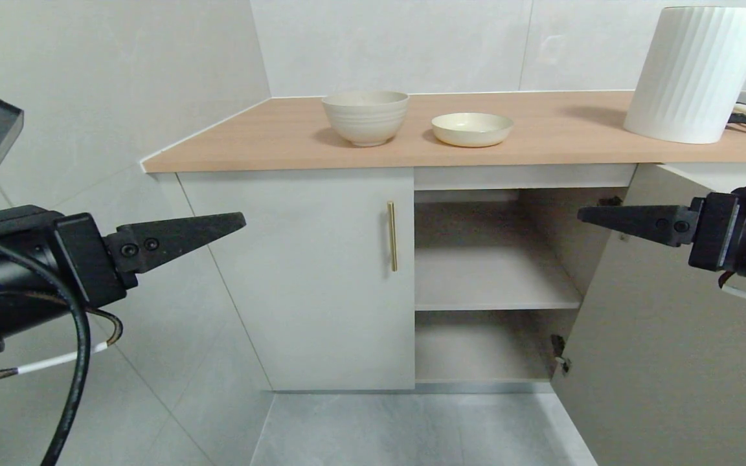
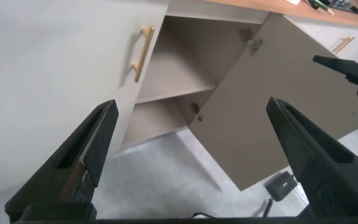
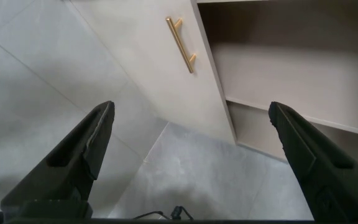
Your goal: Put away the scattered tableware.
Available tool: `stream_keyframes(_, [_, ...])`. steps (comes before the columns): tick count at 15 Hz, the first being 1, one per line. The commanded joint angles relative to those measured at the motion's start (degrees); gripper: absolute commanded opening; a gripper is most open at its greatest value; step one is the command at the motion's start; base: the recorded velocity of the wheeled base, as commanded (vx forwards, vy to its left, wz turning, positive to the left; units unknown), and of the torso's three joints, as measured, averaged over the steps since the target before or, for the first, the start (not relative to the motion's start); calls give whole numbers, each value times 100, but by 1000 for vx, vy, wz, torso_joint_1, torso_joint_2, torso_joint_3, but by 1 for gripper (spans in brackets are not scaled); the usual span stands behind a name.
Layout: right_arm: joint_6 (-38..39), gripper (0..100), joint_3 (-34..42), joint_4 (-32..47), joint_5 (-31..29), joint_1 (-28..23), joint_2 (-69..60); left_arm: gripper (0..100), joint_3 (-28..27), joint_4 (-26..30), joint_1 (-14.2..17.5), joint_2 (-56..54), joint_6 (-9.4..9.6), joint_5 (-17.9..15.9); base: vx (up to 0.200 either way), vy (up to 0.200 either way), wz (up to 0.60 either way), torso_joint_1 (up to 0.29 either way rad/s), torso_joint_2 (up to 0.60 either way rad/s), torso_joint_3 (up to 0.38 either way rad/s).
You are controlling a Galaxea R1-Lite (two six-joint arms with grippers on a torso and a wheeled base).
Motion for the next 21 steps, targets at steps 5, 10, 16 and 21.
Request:
stream_keyframes(5, [1, 100, 7, 14, 3, 3, -32, 100, -20, 54, 3, -46, 1, -30, 40, 0, 0, 0, 0, 0])
stream_keyframes(10, [1, 100, -20, 181, 3, 3, -49, 100, -46, 45, 3, -55, 1, -30, 200, 0, 0, 2, 1, 3])
stream_keyframes(16, [1, 100, 33, 146, 21, 3, -102, 100, -37, 36, 3, -29, -7, -39, 133, 0, 0, 0, 2, 0])
stream_keyframes(21, [-394, 100, 279, -100, 12, 3, -102, 100, -37, 28, 3, -29, -7, -39, 0, 0, 0, 0, 0, 0])
